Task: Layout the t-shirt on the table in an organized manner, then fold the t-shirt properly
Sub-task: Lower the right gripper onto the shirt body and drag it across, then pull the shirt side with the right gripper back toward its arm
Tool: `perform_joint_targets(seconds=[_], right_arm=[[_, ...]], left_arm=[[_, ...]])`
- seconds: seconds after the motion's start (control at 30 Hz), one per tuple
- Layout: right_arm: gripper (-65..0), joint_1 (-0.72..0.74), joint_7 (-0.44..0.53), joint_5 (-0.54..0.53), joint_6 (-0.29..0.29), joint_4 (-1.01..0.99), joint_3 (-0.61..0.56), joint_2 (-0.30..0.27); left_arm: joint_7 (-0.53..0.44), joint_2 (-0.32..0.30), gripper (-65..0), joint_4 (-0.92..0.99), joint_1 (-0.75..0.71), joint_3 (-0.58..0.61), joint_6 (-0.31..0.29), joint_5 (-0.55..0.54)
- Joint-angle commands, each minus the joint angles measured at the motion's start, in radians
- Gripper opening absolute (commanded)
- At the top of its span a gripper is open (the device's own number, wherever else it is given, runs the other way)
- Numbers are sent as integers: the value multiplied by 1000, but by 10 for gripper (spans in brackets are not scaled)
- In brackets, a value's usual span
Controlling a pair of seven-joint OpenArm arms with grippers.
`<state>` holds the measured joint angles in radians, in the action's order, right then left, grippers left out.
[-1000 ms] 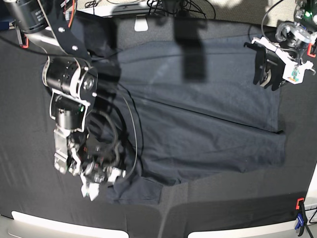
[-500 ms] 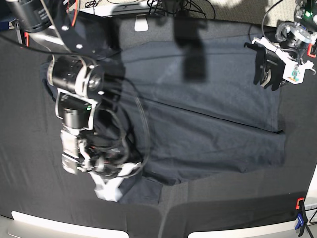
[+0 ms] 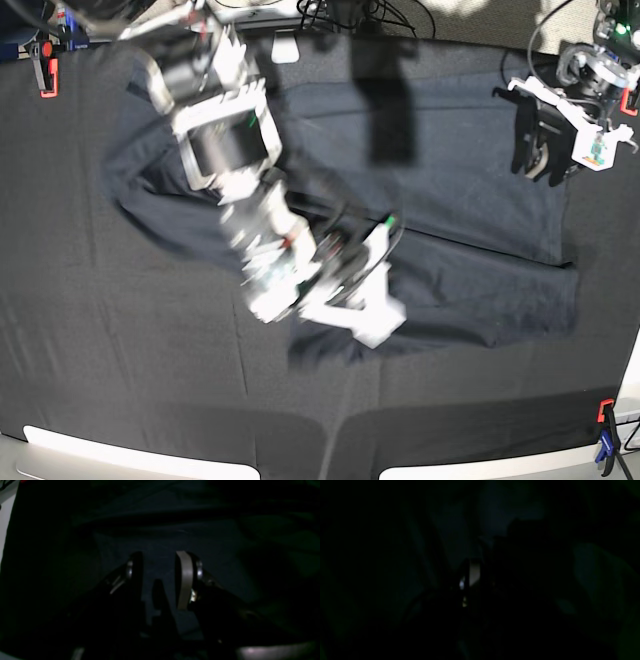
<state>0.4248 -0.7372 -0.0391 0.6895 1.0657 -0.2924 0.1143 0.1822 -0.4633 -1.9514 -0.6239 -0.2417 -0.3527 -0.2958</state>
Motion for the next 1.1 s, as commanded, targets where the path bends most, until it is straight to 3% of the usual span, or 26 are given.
perform_joint_targets(seconds=[0.0, 0.2, 0.33, 0.4, 0.53, 0.7, 0.83, 1.07], right_arm=[[-650, 15, 18, -21, 9, 30, -14, 16], [-638, -9, 9, -103, 9, 36, -59, 43], [-480, 16, -17, -195, 9, 36, -45, 43], [-449, 45, -62, -245, 9, 36, -25, 43], [-449, 117, -203, -362, 9, 36, 56, 43], [-449, 187, -382, -386, 9, 36, 241, 42], [-449, 189, -388, -389, 9, 36, 337, -19], [-449, 153, -398, -481, 9, 36, 308, -198]], left_arm=[[-26, -13, -456, -16, -2, -6, 0, -9], [-26, -13, -456, -16, -2, -6, 0, -9], [-26, -13, -456, -16, -2, -6, 0, -9], [-26, -13, -456, -16, -2, -6, 0, -9], [-26, -13, -456, -16, -2, -6, 0, -9], [-26, -13, -456, -16, -2, -6, 0, -9], [-26, -13, -456, -16, -2, -6, 0, -9], [-26, -13, -456, -16, -2, -6, 0, -9]])
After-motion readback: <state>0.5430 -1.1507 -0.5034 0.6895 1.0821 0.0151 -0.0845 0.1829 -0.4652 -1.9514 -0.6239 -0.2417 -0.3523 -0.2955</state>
